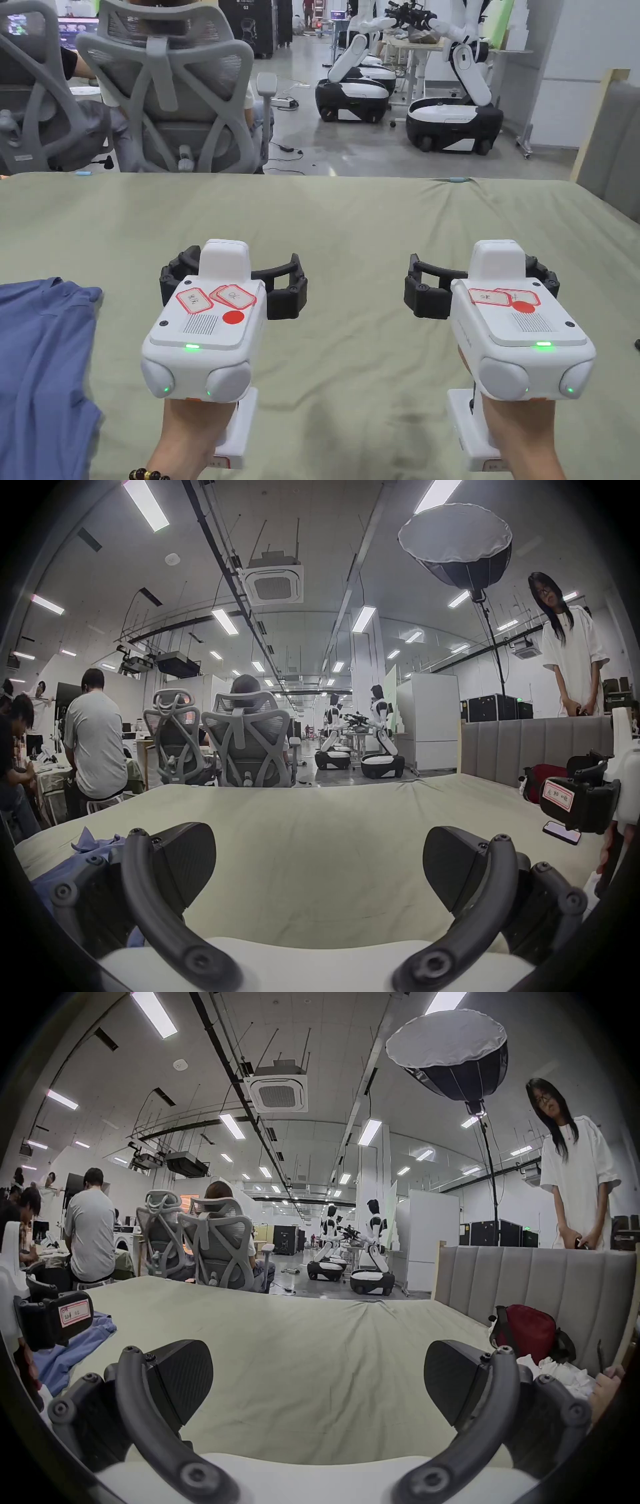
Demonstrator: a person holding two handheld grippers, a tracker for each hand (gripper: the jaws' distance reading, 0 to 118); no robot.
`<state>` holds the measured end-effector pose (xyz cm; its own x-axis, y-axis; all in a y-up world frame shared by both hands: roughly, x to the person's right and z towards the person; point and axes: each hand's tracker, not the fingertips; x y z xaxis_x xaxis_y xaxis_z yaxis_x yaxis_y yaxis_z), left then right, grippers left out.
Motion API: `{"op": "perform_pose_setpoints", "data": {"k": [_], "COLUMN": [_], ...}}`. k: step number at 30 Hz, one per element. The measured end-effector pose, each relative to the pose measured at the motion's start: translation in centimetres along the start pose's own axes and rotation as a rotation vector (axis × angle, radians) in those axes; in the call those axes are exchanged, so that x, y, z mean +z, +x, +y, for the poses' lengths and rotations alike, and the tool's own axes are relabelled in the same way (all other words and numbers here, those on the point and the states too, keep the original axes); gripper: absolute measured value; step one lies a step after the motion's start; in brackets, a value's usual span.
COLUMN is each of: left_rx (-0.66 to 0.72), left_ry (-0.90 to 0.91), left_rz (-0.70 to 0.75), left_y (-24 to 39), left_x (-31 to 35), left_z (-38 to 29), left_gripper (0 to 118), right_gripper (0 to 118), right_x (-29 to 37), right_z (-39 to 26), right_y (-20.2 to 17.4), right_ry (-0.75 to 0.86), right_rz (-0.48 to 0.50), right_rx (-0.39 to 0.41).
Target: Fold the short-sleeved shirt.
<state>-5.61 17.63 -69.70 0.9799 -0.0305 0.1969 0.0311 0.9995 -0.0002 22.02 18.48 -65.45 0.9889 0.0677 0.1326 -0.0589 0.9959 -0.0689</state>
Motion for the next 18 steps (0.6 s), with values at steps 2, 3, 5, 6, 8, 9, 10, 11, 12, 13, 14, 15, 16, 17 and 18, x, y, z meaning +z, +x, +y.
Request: {"op": "perform_pose_setpoints", "data": {"k": [2,3,5,6,8,9,10,11,12,13,14,15,16,17,18], "left_rx": [0.001,0.001,-0.001,-0.002,-0.002,-0.002,-0.001,-0.002,-0.002,-0.002,-0.003,-0.004,-0.005,-0.005,-0.005], "left_ry": [0.0,0.0,0.001,0.001,0.0,0.0,-0.001,-0.001,0.0,-0.001,-0.001,-0.001,-0.001,-0.002,-0.001], "left_rz": [-0.003,-0.004,-0.005,-0.005,-0.005,-0.006,-0.007,-0.007,-0.007,-0.007,-0.009,-0.009,-0.01,-0.009,-0.008], "left_y": [0.05,0.07,0.14,0.17,0.19,0.17,0.16,0.16,0.16,0.15,0.15,0.15,0.15,0.16,0.17], "left_x": [0.01,0.01,0.04,0.05,0.06,0.05,0.05,0.05,0.06,0.06,0.05,0.04,0.03,0.02,0.0], "left_z": [0.0,0.01,0.02,0.02,0.02,0.0,-0.01,-0.01,0.0,-0.01,0.0,0.01,0.02,0.02,0.03], "left_gripper": [118,118,118,118,118,118,118,118,118,118,118,118,118,118,118], "right_gripper": [118,118,118,118,118,118,118,118,118,118,118,118,118,118,118], "right_x": [0.0,-0.13,-0.15,-0.13,-0.08,-0.09,-0.06,0.09,0.13,0.12,0.16,0.25,0.31,0.37,0.41], "right_z": [-0.05,-0.38,-0.52,-0.49,-0.37,-0.35,-0.31,-0.24,-0.21,-0.21,-0.19,-0.17,-0.19,-0.2,-0.2], "right_y": [0.04,-0.03,-0.08,-0.08,-0.07,-0.04,-0.01,0.0,0.02,0.03,0.05,0.05,0.02,-0.02,-0.04], "right_ry": [0.0,0.001,0.003,0.003,0.002,0.001,0.0,0.0,0.0,0.0,0.0,0.001,0.005,0.009,0.011], "right_rz": [0.002,-0.001,-0.007,-0.006,-0.001,0.002,0.004,0.006,0.005,0.005,0.005,0.006,0.003,0.001,0.0], "right_rx": [-0.001,0.003,0.014,0.015,0.012,0.01,0.008,0.007,0.006,0.005,0.006,0.008,0.011,0.016,0.02]}}
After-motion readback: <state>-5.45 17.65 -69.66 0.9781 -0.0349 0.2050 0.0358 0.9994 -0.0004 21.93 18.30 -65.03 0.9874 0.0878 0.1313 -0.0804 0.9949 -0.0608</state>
